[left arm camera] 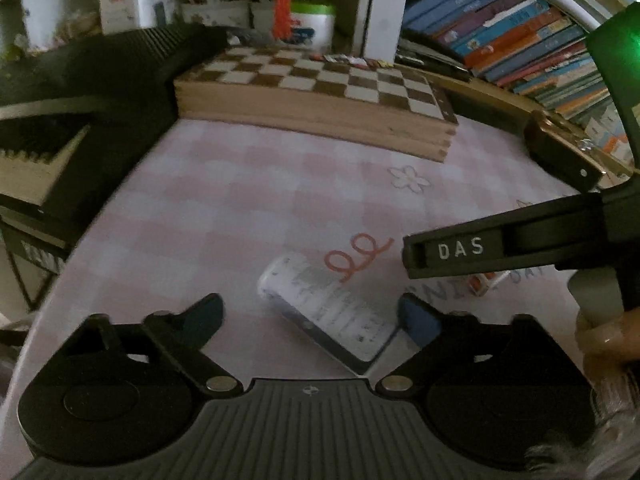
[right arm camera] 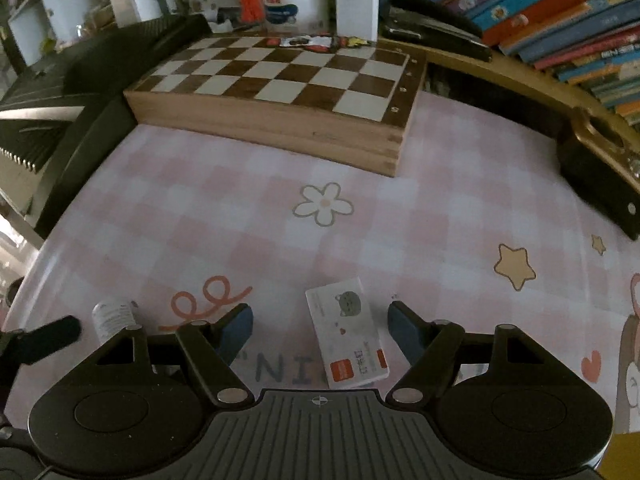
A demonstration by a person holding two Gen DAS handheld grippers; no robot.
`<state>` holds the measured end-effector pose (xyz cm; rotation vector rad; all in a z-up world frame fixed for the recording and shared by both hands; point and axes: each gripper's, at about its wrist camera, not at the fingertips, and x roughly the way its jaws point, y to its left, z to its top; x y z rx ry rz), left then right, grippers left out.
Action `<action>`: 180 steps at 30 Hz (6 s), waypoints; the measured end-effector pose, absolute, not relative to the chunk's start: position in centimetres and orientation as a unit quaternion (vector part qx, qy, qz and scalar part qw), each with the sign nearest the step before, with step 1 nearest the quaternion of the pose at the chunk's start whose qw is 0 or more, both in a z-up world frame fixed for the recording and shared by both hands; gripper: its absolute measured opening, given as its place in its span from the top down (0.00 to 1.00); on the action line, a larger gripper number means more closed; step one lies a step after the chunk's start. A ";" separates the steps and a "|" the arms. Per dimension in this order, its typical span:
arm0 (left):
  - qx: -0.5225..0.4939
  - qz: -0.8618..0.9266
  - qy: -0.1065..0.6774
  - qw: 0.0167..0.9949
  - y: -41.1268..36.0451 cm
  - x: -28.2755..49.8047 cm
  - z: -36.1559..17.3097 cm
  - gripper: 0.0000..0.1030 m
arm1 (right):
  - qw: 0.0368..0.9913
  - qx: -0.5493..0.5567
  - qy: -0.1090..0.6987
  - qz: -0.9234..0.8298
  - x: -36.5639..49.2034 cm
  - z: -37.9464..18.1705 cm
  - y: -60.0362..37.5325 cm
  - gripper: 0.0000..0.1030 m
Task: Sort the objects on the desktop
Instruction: 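Grasp the white spray bottle with the left tool while the right tool grasps the white card, then carry the spray bottle and card in both tools toward the yellow box, then lower the bottle and card into the box and open both tools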
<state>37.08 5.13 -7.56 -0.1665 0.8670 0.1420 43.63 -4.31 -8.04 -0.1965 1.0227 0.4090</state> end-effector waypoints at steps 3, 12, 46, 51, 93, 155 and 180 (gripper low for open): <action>-0.073 0.052 0.418 0.904 4.7 36.8 -7.6 0.35 | 0.859 -0.094 0.469 0.183 43.2 -7.8 -4.6 0.66; -0.034 0.006 0.413 0.910 5.1 35.4 -7.5 0.70 | 0.863 -0.063 0.468 0.178 42.0 -7.5 -5.9 0.71; -0.166 -0.044 0.337 0.926 10.5 26.8 1.2 0.70 | 0.897 0.029 0.380 0.226 32.9 1.7 -9.4 0.71; -0.176 -0.062 0.326 0.927 10.7 23.7 2.4 0.70 | 0.903 0.035 0.363 0.226 29.3 3.2 -11.0 0.71; -0.134 -0.229 0.405 0.875 7.5 7.0 -0.2 0.70 | 0.900 0.098 0.409 0.114 5.0 0.9 -14.7 0.71; -0.052 -0.241 0.308 0.919 -20.6 22.7 5.9 0.70 | 0.937 0.093 0.314 0.121 19.5 5.1 -40.3 0.71; 0.078 -0.165 0.399 0.899 -24.9 27.9 -2.2 0.70 | 0.865 -0.044 0.426 0.261 33.4 -0.6 -30.1 0.71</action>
